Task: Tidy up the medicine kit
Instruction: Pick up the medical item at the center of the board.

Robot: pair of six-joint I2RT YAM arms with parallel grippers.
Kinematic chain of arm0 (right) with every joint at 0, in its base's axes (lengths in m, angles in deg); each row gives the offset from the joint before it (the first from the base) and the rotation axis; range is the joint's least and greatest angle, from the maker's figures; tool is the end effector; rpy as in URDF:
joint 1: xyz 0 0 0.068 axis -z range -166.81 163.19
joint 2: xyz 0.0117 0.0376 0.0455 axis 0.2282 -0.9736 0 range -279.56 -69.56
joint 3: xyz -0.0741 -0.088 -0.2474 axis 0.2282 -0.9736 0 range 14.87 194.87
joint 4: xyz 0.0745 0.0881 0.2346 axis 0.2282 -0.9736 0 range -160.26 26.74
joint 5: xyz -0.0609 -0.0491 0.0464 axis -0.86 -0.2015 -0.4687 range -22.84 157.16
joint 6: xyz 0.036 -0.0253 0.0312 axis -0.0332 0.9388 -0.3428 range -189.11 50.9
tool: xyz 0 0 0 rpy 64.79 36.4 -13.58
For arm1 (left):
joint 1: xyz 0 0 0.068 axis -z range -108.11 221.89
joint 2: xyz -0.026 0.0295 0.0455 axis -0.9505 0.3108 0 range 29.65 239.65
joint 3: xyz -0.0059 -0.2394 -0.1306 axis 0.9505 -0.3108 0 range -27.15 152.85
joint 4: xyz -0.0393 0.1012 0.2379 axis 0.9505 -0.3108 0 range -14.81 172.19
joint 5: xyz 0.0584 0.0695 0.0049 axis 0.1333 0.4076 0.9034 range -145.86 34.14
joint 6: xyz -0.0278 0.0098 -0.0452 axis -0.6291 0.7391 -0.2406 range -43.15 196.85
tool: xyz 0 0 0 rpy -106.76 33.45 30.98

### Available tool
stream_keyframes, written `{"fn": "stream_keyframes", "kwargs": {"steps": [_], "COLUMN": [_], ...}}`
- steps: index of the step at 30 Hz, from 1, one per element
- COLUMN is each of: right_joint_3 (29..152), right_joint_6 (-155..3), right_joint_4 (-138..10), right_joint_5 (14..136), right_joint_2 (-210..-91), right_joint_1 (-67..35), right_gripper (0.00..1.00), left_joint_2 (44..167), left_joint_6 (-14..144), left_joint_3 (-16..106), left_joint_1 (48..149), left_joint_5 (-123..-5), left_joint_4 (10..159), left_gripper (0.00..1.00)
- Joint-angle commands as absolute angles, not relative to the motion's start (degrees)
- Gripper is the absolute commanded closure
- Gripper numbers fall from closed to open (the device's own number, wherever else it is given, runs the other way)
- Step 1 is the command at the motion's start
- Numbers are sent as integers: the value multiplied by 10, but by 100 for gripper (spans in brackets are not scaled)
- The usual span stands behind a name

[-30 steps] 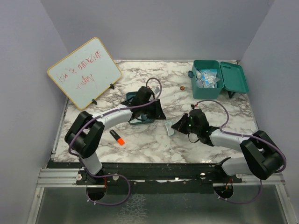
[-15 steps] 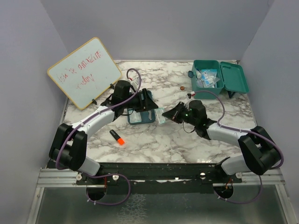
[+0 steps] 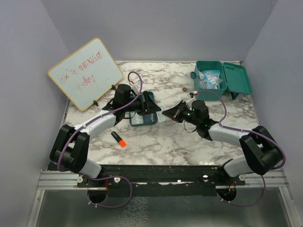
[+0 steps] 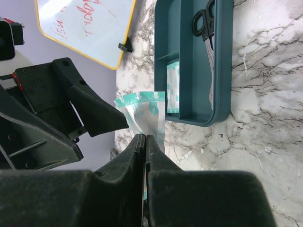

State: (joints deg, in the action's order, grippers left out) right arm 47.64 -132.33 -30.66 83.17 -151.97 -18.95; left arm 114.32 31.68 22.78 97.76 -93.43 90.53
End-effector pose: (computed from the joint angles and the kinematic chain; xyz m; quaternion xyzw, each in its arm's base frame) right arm 0.2429 0.1643 0.1957 0.1336 0.7893 0.5107 0.3136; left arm 0.2807 -0.1603 0.2405 0.0324 0.8217 -0.5126 0.2471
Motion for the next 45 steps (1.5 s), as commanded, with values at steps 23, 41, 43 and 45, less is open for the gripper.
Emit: {"fn": "stream_keyframes", "kwargs": {"steps": [23,41,43,45], "right_joint_3": [487,488,484,482], "right_joint_6": [-1349,-1331,-1326,-1318], "right_joint_4": [-267,-309,-319,-331], "right_joint_5": [850,831,824,817], "right_joint_2": [-1546,-1532,-1521,-1508], "right_joint_1": [-189,-189,-189,-189], "right_gripper": [91,64,61,58], "left_joint_2": [1185,1201,1207,1212], "left_joint_6": [292,359,385,405], "left_joint_3": [211,263,280,293], "left_joint_1": [988,980,972,960], "left_joint_5": [-954,-931,-925,-924], "left_joint_4": [969,866,826,787], "left_gripper": [70,100,100,100]}}
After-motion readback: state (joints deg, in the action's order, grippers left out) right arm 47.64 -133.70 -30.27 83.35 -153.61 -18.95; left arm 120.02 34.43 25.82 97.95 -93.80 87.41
